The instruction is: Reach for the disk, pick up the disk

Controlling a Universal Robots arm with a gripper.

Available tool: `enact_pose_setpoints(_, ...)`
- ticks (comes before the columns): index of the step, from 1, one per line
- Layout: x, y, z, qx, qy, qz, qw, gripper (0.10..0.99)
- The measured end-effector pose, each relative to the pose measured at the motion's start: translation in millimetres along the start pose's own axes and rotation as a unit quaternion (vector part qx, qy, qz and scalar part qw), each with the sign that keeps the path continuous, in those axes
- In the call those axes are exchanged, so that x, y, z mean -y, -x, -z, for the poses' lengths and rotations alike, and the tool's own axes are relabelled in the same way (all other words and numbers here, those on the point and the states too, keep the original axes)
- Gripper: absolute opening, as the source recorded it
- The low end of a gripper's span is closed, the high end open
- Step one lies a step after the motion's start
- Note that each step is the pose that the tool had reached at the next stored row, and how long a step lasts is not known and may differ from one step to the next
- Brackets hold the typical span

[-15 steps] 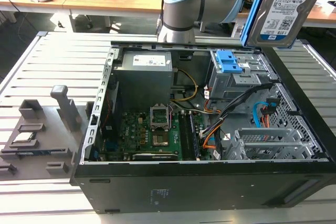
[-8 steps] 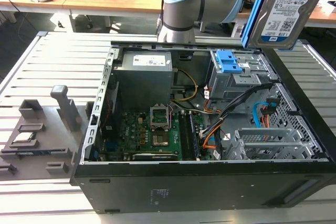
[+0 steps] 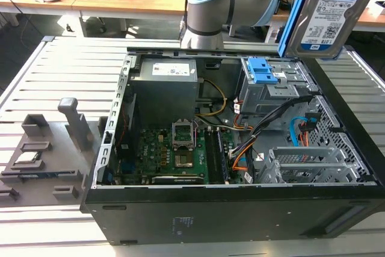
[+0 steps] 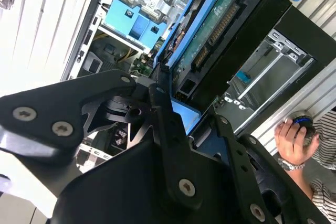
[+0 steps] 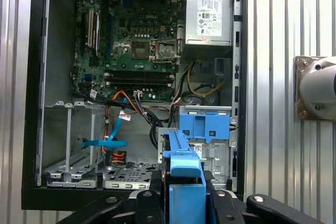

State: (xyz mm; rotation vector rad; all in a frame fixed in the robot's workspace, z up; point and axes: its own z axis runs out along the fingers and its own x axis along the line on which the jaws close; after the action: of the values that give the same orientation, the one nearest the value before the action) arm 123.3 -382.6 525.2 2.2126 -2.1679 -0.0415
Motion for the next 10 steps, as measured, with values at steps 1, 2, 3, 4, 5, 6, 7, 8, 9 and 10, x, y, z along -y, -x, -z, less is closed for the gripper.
enact_pose_setpoints(1,0.0,-0.6,-0.1,0.0000,0.0000,0.000,1.0000,0.369)
enact_pose_setpoints(2,-0.1,-1.6,0.0,0.0000,0.0000,0.000,1.0000,0.369)
enact_pose_setpoints(3,-0.1,-3.3,-0.1,0.0000,0.0000,0.000,1.0000,0.369)
enact_pose_setpoints(4,-0.1,-4.1,-0.1,0.0000,0.0000,0.000,1.0000,0.369)
enact_pose_setpoints(5,-0.1,-5.4,-0.1,0.0000,0.0000,0.000,1.0000,0.369)
enact_pose_setpoints(6,-0.1,-6.3,-0.1,0.0000,0.0000,0.000,1.0000,0.369)
enact_pose_setpoints(7,-0.2,-7.6,-0.1,0.0000,0.0000,0.000,1.0000,0.369)
enact_pose_setpoints(8,-0.2,-8.3,-0.1,0.0000,0.0000,0.000,1.0000,0.369)
enact_pose_setpoints(9,-0.2,-9.0,-0.1,0.0000,0.0000,0.000,1.0000,0.369)
enact_pose_setpoints(10,-0.2,-9.9,-0.1,0.0000,0.0000,0.000,1.0000,0.369)
